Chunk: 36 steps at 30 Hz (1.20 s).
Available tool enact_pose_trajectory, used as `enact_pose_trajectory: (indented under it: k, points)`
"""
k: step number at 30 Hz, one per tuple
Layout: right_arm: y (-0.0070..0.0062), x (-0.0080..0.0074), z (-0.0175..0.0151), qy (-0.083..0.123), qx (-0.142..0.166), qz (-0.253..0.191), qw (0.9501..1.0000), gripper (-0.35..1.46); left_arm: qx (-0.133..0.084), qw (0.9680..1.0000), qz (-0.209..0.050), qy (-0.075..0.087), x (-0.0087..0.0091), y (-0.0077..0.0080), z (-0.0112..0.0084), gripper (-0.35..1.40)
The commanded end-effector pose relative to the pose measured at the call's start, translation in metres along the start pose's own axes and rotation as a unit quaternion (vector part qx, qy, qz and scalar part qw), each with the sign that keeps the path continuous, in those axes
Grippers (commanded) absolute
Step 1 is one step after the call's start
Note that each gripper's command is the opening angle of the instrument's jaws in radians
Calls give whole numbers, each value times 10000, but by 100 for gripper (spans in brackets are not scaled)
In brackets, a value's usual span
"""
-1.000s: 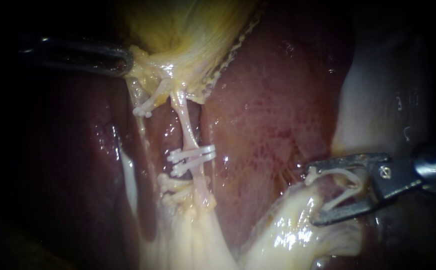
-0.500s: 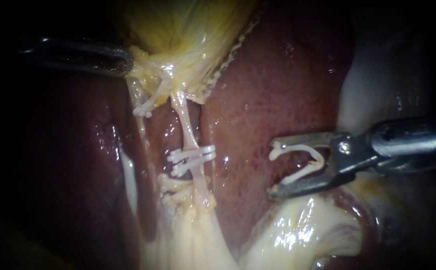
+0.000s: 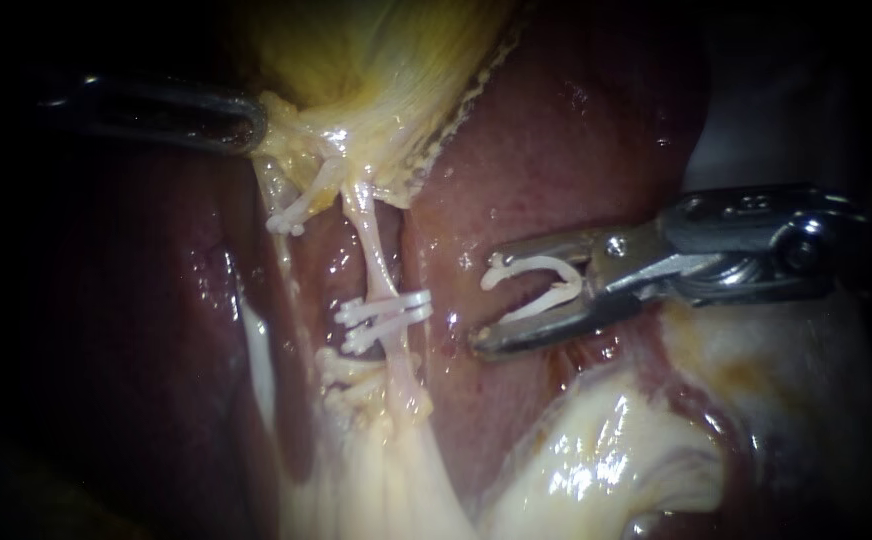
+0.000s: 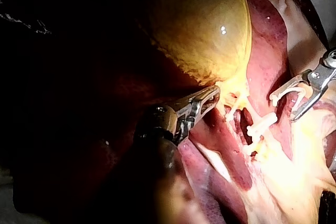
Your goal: Clipping third clip right tube
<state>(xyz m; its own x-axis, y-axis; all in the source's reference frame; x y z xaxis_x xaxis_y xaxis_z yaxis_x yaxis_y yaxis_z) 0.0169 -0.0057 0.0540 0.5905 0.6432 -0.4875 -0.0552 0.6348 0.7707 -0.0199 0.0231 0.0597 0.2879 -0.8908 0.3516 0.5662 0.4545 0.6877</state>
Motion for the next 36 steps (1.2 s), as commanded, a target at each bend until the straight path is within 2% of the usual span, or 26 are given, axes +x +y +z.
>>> enact_pose_trajectory:
  k: [1,5,12,17,21,23,28,32,35,36]
  points:
    - [3,1,2,0,39,93,9999,48,-1,10000,1,0,0,0,0,-35]
    - [13,6,9,116,217,345,9991,48,-1,10000,1,0,0,0,0,-35]
    - [29,18,25,453,610,689,9947,45,-4,10000,2,-2,1,0,1,-35]
    - [39,28,40,534,579,763,9940,45,-5,10000,2,-2,1,0,1,-35]
    - [46,31,51,557,555,799,9937,45,-5,10000,2,-3,1,0,1,-35]
    - [50,33,57,633,564,800,9932,46,-6,10000,2,-3,1,0,1,-35]
    - [57,36,68,961,576,816,9903,48,-8,10000,1,-4,1,-1,2,-35]
    - [64,35,70,1118,651,850,9879,48,-10,10000,0,-5,1,-1,2,-35]
    - [68,35,71,1412,839,932,9820,48,-11,10000,1,-6,1,-1,3,-35]
    - [69,34,73,1564,948,1014,9779,48,-11,10000,1,-6,1,-1,3,-35]
